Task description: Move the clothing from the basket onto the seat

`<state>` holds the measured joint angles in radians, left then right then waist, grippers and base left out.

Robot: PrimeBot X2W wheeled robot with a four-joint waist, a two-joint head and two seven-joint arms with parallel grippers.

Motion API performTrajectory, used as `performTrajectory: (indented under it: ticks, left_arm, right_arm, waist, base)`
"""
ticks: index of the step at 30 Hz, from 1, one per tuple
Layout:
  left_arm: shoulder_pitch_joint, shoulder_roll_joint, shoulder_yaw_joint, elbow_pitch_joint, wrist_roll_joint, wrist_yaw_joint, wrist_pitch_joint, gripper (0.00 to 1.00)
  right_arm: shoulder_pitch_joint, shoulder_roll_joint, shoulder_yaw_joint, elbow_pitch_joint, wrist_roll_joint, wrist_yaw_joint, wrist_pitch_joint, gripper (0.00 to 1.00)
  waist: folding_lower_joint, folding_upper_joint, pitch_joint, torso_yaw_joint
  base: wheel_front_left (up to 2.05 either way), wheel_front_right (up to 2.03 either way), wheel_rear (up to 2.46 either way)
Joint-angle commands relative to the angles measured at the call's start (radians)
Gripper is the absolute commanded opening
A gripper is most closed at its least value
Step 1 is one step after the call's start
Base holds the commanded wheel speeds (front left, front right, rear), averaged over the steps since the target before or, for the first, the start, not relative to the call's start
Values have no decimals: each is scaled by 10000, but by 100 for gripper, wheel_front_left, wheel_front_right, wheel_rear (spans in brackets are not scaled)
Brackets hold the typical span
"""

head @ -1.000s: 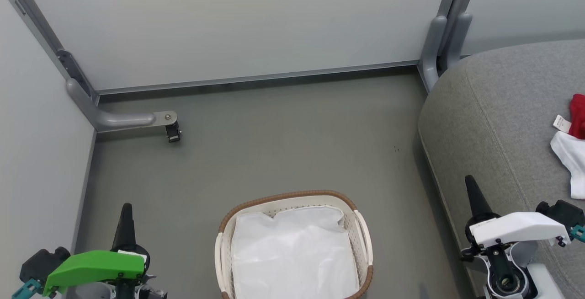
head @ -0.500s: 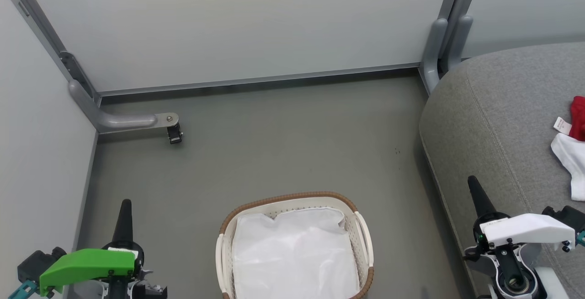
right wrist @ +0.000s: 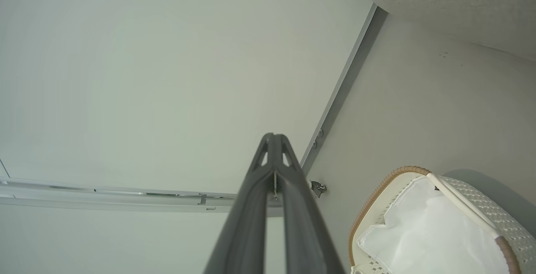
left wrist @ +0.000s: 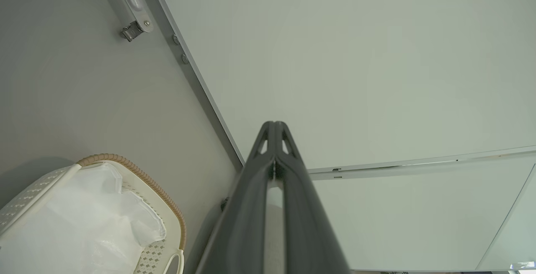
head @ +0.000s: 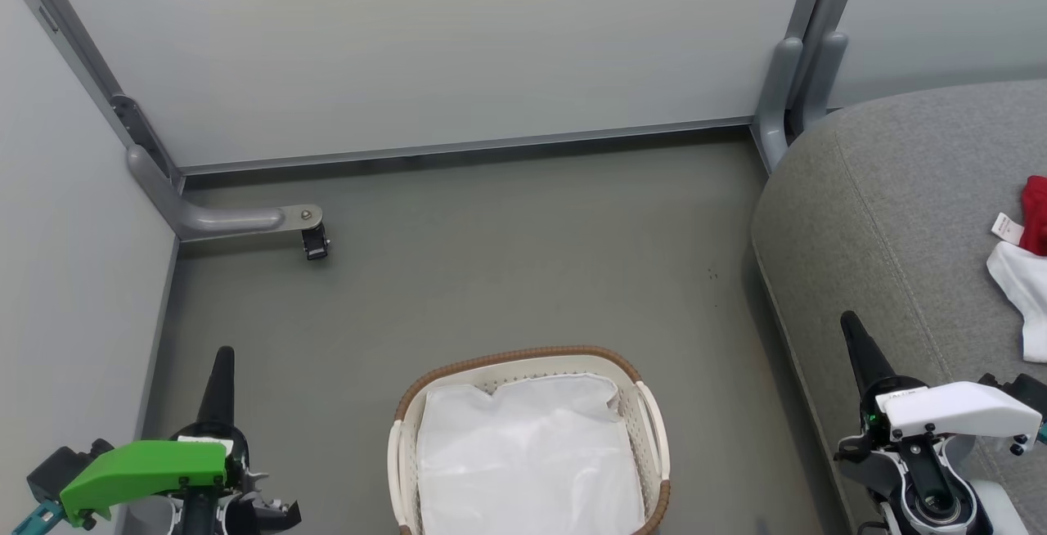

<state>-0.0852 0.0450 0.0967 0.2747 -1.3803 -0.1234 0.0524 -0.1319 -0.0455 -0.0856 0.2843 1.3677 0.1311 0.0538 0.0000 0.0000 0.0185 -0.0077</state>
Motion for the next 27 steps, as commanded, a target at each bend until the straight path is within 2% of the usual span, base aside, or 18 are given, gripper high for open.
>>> performTrajectory:
  ticks: [1,27]
  left_arm:
    - [-223,73,56,-91,-257,-55,88,0]
    - [-303,84,182,-297,-2083,-111,580,0]
  right_arm:
    - [119,-57,-52,-121,262,-4,72,0]
    - [262,-71,-275,-390,2195,-6,557,0]
  waist:
    - [0,0,-8,5]
    - [0,0,-131,66]
  base:
    - [0,0,0]
    - [0,0,0]
